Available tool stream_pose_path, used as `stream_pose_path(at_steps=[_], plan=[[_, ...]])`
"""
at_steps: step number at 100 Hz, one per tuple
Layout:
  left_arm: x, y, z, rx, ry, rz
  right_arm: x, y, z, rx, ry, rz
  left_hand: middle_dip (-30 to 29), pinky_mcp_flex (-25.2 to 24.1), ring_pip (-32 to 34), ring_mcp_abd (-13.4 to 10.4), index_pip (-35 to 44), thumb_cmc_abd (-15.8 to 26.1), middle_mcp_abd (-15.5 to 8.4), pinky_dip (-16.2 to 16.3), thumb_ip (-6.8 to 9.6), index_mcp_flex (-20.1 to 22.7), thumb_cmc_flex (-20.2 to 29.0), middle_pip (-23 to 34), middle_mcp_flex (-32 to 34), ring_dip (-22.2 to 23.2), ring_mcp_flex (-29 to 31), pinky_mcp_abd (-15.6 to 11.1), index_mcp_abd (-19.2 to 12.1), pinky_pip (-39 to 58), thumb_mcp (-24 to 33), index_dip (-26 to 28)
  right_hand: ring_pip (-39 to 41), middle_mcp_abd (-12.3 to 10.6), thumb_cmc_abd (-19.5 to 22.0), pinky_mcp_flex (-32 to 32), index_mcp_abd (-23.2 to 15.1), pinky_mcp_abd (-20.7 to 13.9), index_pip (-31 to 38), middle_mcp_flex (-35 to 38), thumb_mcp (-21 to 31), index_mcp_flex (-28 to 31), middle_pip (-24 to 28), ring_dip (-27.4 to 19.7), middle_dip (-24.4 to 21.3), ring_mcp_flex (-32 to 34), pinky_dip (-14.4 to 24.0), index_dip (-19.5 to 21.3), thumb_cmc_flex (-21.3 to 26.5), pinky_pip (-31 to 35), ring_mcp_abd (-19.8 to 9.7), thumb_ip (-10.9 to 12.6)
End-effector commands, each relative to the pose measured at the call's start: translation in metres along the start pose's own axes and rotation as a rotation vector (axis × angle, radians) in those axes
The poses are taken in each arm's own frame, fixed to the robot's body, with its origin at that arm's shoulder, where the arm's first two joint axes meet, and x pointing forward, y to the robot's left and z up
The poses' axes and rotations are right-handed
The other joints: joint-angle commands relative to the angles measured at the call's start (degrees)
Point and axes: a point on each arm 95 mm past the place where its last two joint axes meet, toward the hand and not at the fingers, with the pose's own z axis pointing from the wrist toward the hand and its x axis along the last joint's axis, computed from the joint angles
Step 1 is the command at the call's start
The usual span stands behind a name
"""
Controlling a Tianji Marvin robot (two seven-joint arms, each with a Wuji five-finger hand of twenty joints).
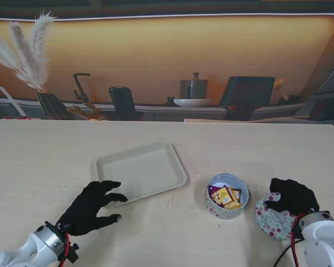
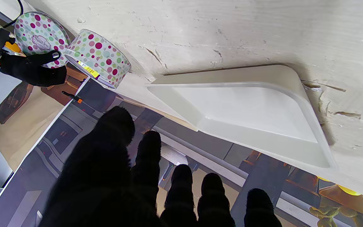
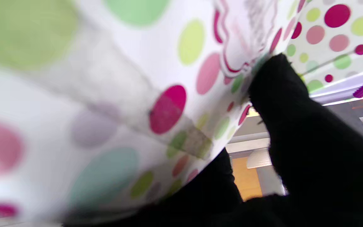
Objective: Pour cookies into a cookie box
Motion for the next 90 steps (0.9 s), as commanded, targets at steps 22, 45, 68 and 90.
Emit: stream_pose_path(at_steps=[22,45,68,90], plan=[[0.003,0.002,-0.002,-0.005,0.012,-0.016,0.017,0.003,-0.023,-0.016,0.063,0.0,-0.4,-1.2,0.1,0.5,0.0,2.9,0.4,2.3,-1.78,1.1,1.0,-0.7,1.0,1.2,0.4,1.0,-0.9,1.2,-2.5,0.2,-19.6,3.0,5.2,-9.6,0.3,5.3,1.9,1.0,7.9,6.0,-10.4,-13.9,-20.1,-1.5,-6.0,2.2,5.6,-8.5,8.5,4.6],[0.003,0.002,-0.004,0.003,0.017,-0.022,0.028,0.003,-0.039,-0.071,0.106,0.008,-0.4,-1.5,0.2,0.7,-0.2,3.3,0.5,3.8,-1.62,1.5,1.3,-0.6,1.2,1.3,0.7,1.4,-0.7,2.0,-3.4,0.1,-24.4,7.4,4.7,-9.3,2.6,4.8,1.6,0.5,9.0,7.0,-14.7,-17.2,-30.3,-1.2,-9.0,3.5,6.6,-9.2,9.0,4.6],[0.004,0.003,-0.005,0.007,0.022,-0.024,0.04,0.007,-0.049,-0.125,0.152,0.03,-0.4,-1.7,0.3,0.9,-0.2,3.7,0.6,4.9,-1.52,1.6,1.3,-0.6,1.2,1.4,0.9,1.5,-0.7,2.4,-4.0,0.1,-25.1,7.8,5.0,-9.0,3.0,4.6,1.5,0.5,9.4,7.0,-14.1,-17.7,-31.6,-1.1,-9.6,3.9,6.7,-9.1,9.0,4.6],[0.004,0.003,-0.006,0.012,0.023,-0.029,0.057,0.018,-0.061,-0.159,0.216,0.06,-0.4,-1.8,0.4,1.0,-0.3,4.3,0.7,6.1,-1.56,1.9,1.3,-0.5,1.4,1.4,1.1,1.7,-0.5,2.8,-4.7,0.1,-24.4,7.8,5.6,-7.4,2.9,2.9,1.3,0.3,9.3,6.8,-13.4,-17.5,-31.9,-0.8,-8.9,4.6,6.7,-5.9,8.9,4.5]])
